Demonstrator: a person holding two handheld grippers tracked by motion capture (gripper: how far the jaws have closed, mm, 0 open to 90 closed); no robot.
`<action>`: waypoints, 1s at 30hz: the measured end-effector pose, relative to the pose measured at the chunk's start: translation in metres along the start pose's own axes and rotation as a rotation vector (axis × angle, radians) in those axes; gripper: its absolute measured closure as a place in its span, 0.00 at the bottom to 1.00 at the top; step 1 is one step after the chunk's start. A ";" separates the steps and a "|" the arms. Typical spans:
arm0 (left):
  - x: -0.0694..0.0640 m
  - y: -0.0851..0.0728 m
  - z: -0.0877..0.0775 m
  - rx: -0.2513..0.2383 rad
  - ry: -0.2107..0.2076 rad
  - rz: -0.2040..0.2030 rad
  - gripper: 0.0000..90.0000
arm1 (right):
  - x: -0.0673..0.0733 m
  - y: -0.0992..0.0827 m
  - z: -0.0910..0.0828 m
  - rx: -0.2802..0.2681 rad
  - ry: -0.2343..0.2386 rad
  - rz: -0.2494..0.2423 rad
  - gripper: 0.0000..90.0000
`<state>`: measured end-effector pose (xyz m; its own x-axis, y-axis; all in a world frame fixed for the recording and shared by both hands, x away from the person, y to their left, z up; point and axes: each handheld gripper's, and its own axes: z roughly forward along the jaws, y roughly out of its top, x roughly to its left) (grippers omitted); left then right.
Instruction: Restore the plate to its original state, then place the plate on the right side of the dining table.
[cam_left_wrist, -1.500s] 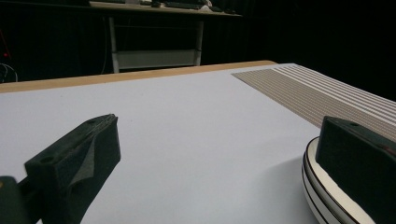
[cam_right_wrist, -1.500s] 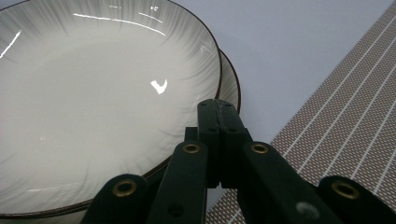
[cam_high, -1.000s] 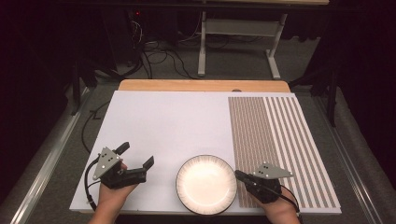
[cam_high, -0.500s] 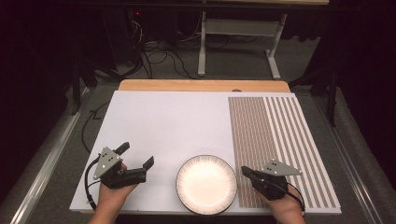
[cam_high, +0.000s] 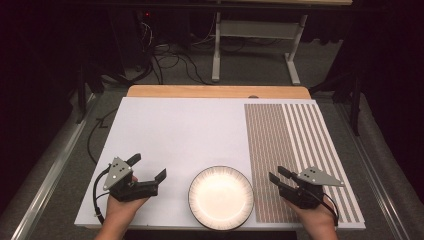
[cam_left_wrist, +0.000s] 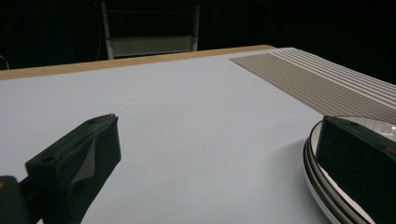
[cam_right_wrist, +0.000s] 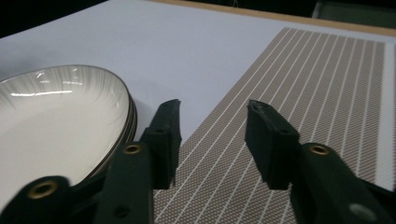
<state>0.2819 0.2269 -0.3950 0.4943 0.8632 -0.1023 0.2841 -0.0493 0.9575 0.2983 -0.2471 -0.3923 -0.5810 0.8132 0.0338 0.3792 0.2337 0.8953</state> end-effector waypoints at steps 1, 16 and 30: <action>0.000 0.000 0.000 0.000 0.000 0.000 0.01 | 0.000 0.000 0.000 0.000 0.000 0.000 0.60; -0.004 -0.003 0.004 0.009 -0.024 0.060 0.01 | -0.013 0.004 -0.007 -0.067 -0.018 -0.016 0.00; -0.009 0.002 0.008 0.033 -0.062 0.052 0.00 | -0.005 0.010 -0.012 -0.067 0.023 -0.075 0.15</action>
<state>0.2845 0.2156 -0.3942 0.5589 0.8263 -0.0699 0.2827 -0.1106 0.9528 0.2964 -0.2555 -0.3780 -0.6230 0.7818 -0.0252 0.2854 0.2572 0.9233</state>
